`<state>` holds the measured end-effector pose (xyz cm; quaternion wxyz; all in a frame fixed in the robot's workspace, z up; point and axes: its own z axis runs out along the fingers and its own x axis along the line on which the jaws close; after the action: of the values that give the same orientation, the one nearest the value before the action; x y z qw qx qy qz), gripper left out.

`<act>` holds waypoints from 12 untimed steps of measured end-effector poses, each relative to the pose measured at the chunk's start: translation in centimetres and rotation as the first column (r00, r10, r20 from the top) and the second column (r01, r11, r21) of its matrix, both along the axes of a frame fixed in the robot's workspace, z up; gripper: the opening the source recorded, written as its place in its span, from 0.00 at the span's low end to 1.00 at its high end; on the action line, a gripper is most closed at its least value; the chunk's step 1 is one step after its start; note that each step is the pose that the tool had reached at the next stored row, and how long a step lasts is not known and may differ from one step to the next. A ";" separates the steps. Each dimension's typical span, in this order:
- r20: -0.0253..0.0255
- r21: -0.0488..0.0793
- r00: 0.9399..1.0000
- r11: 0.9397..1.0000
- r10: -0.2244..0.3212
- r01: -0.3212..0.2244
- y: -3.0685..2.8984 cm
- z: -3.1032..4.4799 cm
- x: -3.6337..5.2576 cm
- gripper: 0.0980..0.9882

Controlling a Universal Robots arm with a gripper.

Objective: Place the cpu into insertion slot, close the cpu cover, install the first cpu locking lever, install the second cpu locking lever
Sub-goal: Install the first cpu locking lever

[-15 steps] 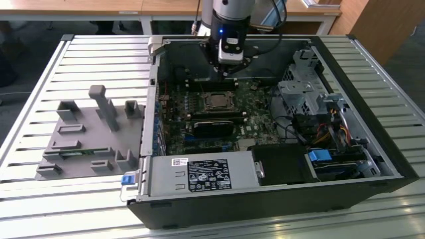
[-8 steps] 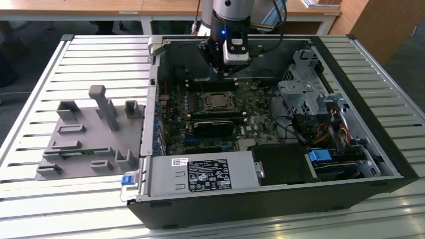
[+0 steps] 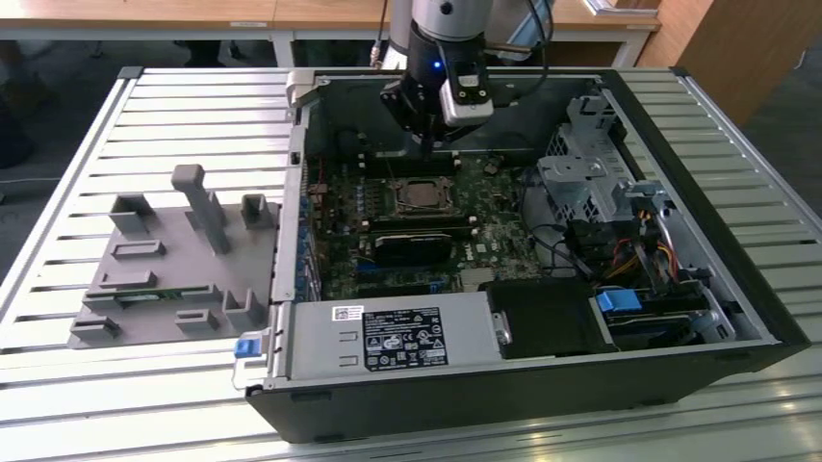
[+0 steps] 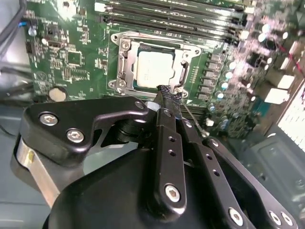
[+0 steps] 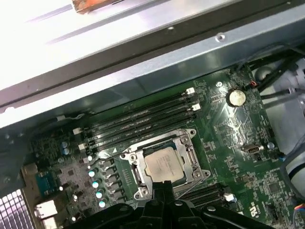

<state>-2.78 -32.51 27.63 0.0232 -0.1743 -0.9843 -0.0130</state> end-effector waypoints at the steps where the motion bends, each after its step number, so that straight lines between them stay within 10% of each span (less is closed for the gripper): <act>1: 0.001 0.000 1.000 1.000 0.018 -0.018 0.00 -0.02 0.00 0.01; 3: 0.005 0.000 0.999 0.999 0.046 -0.046 0.00 -0.04 0.00 0.01; 8: 0.038 0.000 0.996 0.996 0.084 -0.084 0.00 -0.11 0.00 0.01; 12: 0.039 0.001 0.988 0.989 0.147 -0.147 0.00 -0.14 0.00 0.01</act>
<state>-2.79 -32.51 27.49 0.0053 -0.1007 -0.9948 -0.0165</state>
